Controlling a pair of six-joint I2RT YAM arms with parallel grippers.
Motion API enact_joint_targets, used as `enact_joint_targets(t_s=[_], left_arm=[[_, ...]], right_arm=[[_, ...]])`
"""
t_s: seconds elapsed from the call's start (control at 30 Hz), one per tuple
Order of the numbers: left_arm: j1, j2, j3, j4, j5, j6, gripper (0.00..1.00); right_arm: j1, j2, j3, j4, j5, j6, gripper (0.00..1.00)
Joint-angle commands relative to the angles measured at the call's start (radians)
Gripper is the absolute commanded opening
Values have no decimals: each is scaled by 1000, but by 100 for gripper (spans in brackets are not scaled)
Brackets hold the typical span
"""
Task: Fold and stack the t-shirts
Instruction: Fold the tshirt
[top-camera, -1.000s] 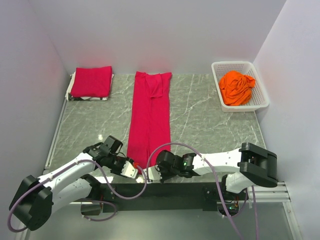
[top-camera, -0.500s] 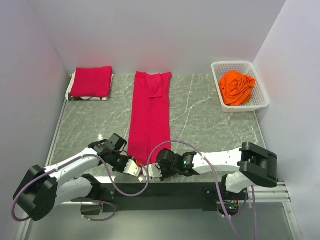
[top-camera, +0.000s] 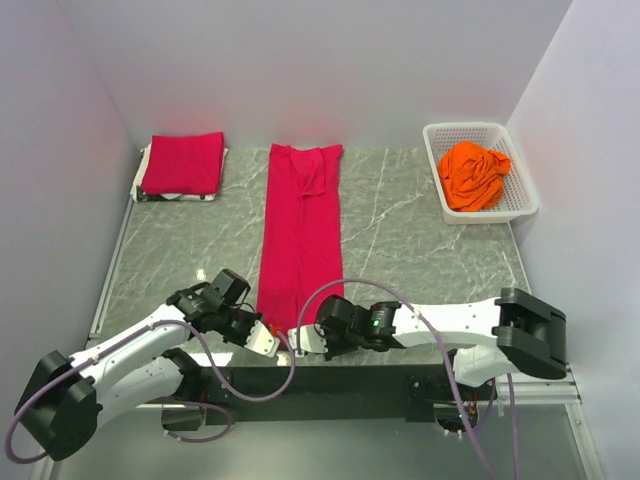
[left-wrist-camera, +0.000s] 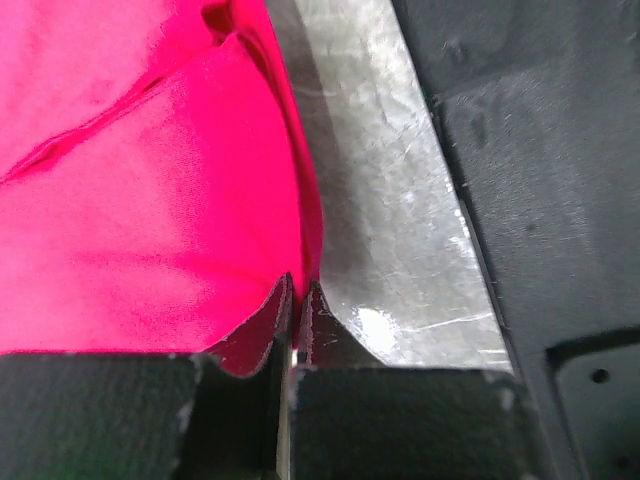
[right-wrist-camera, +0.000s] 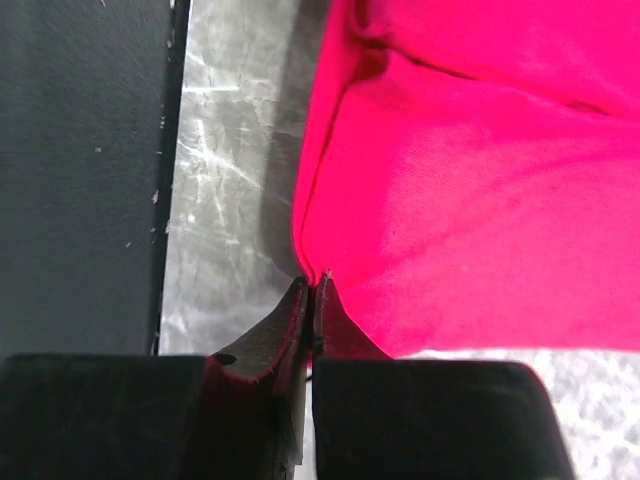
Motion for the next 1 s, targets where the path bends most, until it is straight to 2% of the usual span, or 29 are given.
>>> enact_joint_targets(t_s=[0.0,0.1,0.33,0.53,0.7,0.97], left_arm=[[-4,-34,70,-111,63,-51,1],[15,-43,74,-107,43,-69,1],[165,2,140,25,25,-42,1],[249,61,148,252,9,18,1],[292,166,174,410,29,53,1],[406,438,352,509,83,101,1]], right_arm=[[-7,-93,57,-96,-16,64,0],[-18,-121,54,-96,13,56,0],[-133,-113,66,-35,51,-70,0],[-260,-53,120,37,45,-212,0],[-361,14,198,71,10,-327,0],[-518,191,396,45,-67,-487,0]])
